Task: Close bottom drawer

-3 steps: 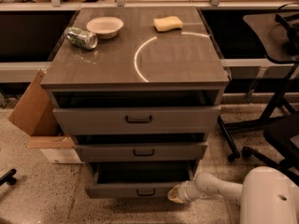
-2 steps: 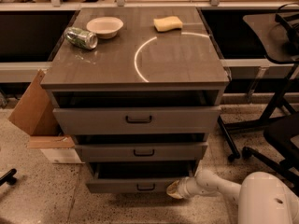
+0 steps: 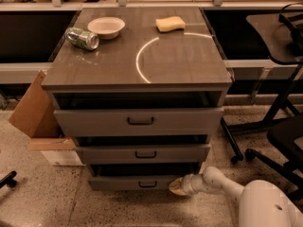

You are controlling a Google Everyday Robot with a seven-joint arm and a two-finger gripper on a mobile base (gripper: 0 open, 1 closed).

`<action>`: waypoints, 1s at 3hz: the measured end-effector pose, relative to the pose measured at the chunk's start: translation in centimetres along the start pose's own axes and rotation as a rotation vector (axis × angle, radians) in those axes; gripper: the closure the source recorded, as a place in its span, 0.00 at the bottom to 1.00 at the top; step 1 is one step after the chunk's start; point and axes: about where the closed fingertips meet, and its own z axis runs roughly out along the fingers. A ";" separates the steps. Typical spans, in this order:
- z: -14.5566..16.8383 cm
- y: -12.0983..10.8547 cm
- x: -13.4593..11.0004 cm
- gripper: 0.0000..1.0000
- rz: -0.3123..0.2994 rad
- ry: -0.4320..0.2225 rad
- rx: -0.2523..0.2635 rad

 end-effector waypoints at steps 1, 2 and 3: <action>-0.8 -1.7 -0.7 1.00 0.015 -0.079 0.002; -1.3 -2.4 -1.2 1.00 0.021 -0.117 0.002; -1.4 -3.2 -1.5 1.00 0.022 -0.139 0.000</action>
Offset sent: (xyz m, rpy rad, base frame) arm 0.0343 -0.0165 0.0294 0.1561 -0.0314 -0.0306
